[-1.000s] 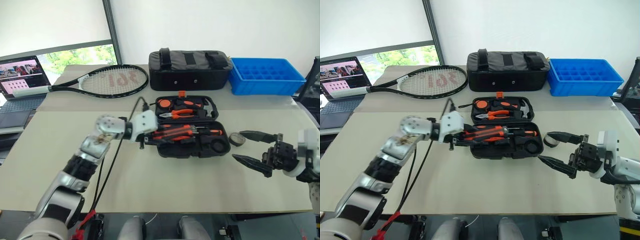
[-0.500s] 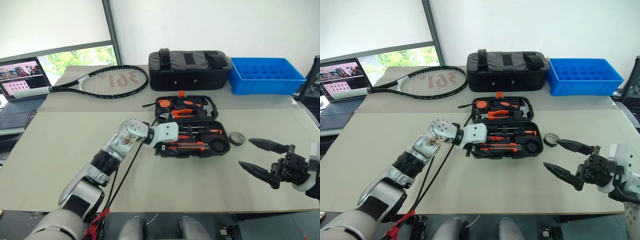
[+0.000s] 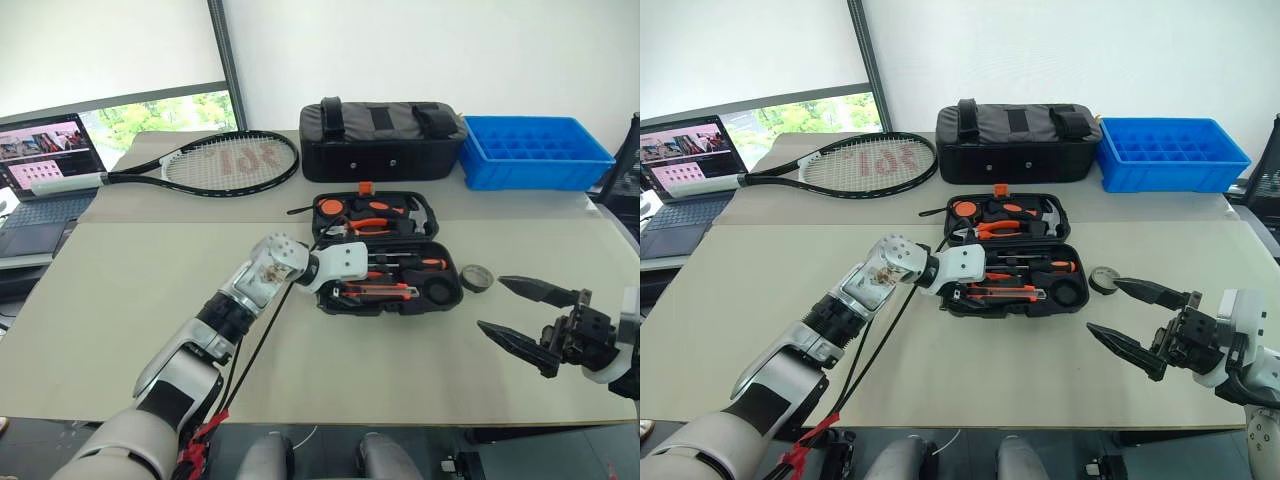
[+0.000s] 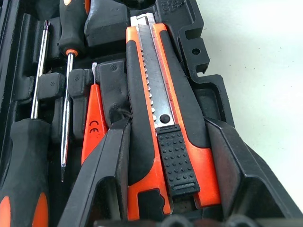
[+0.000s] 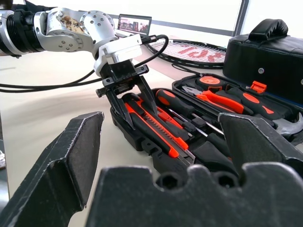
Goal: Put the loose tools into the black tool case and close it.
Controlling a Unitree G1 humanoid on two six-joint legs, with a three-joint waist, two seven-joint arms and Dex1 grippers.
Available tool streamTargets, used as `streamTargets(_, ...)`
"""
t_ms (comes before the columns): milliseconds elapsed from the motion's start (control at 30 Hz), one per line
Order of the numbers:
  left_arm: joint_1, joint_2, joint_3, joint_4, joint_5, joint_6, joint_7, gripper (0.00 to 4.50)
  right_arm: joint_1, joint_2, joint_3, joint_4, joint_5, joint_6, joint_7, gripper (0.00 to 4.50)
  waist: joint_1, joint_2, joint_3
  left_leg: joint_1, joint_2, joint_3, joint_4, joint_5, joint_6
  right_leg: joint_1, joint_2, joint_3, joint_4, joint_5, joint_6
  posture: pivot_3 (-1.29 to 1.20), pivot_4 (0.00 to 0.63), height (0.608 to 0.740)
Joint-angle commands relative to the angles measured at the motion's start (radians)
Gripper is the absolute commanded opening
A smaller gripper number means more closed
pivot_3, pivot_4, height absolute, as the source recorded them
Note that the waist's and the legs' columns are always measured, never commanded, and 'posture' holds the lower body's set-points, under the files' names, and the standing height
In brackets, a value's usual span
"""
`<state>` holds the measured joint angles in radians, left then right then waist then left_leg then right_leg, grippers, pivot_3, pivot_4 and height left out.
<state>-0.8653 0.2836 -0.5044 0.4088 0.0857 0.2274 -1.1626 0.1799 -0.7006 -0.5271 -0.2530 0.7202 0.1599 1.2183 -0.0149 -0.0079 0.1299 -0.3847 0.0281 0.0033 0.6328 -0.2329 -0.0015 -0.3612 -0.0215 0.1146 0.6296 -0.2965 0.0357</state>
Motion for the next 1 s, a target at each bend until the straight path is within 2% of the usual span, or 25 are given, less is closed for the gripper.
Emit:
streamTargets(33,-0.039,-0.011,0.029,0.005,-0.004,0.004,0.011,2.80,-0.007,0.002,-0.016,-0.017,0.013,-0.026,-0.003,4.50,0.000,0.000,0.000,0.000,0.000,0.000,0.000,0.000,0.000,0.000,0.000,0.000,0.000,0.000,0.000,0.00,0.150,0.707)
streamTargets(200,-0.070,-0.010,0.080,-0.041,-0.044,0.020,0.011,4.48,-0.010,0.002,-0.014,-0.019,0.012,-0.024,-0.007,4.50,0.000,0.000,0.000,0.000,0.000,0.000,0.000,0.000,0.000,0.000,0.000,0.000,0.000,0.000,0.000,0.00,0.150,0.707)
streamTargets(433,-0.116,-0.044,0.210,-0.106,-0.175,0.101,0.027,4.48,-0.013,-0.001,-0.014,-0.017,0.011,-0.023,-0.008,4.50,-0.001,0.000,0.000,0.000,0.000,0.000,0.000,0.000,0.000,0.000,0.000,0.000,0.001,0.000,0.000,0.00,0.150,0.707)
streamTargets(533,-0.118,-0.063,0.215,-0.027,-0.163,0.031,0.058,3.69,-0.022,-0.002,-0.008,-0.013,0.007,-0.024,-0.011,4.50,0.000,0.001,0.000,0.000,0.000,0.000,0.001,0.000,0.000,0.000,0.000,0.000,0.000,0.000,0.000,0.00,0.150,0.707)
streamTargets(667,-0.089,-0.090,0.204,0.074,-0.163,-0.100,0.037,2.21,-0.026,-0.003,-0.011,-0.006,0.005,-0.027,-0.006,4.50,-0.002,0.002,-0.001,0.001,0.000,0.000,0.000,0.000,0.000,0.000,0.000,0.000,0.001,0.000,0.000,0.00,0.150,0.707)
streamTargets(700,-0.080,-0.094,0.199,0.098,-0.161,-0.136,0.024,1.98,-0.025,-0.003,-0.012,-0.005,0.005,-0.028,-0.005,4.50,-0.002,0.002,-0.001,0.001,0.000,0.000,0.000,0.000,0.000,0.000,0.000,0.000,0.001,0.000,0.000,0.00,0.150,0.707)
streamTargets(733,-0.071,-0.098,0.192,0.121,-0.158,-0.158,0.014,1.47,-0.025,-0.004,-0.013,-0.004,0.005,-0.029,-0.004,4.50,-0.002,0.002,-0.001,0.001,0.000,0.000,0.000,0.000,0.000,0.000,0.000,0.000,0.001,0.000,0.000,0.00,0.150,0.707)
streamTargets(800,-0.057,-0.113,0.195,0.162,-0.167,-0.183,0.000,1.02,-0.025,-0.004,-0.015,-0.005,0.005,-0.029,-0.005,4.50,-0.001,0.002,-0.001,0.001,0.000,0.000,0.000,0.000,0.000,0.000,0.000,0.000,0.001,0.001,-0.001,0.00,0.150,0.707)
streamTargets(833,-0.053,-0.124,0.201,0.187,-0.174,-0.192,-0.002,0.49,-0.025,-0.005,-0.015,-0.005,0.004,-0.029,-0.006,4.50,0.000,0.002,-0.001,0.001,0.000,0.000,0.001,0.000,0.000,0.000,0.000,0.000,0.001,0.001,-0.002,0.00,0.150,0.707)
streamTargets(900,-0.039,-0.133,0.189,0.237,-0.160,-0.235,-0.012,0.05,-0.026,-0.007,-0.018,-0.003,0.004,-0.030,-0.006,4.50,0.000,0.002,-0.001,0.001,0.000,0.000,0.001,0.000,0.000,0.000,0.000,0.000,0.000,0.001,-0.002,0.00,0.150,0.707)
streamTargets(1000,-0.031,-0.142,0.181,0.297,-0.137,-0.277,-0.004,0.05,-0.030,-0.012,-0.023,0.003,0.005,-0.029,-0.003,4.50,0.000,0.002,-0.001,0.001,-0.001,-0.001,0.001,0.000,0.000,0.000,0.000,0.000,0.000,0.001,-0.002,0.00,0.150,0.707)
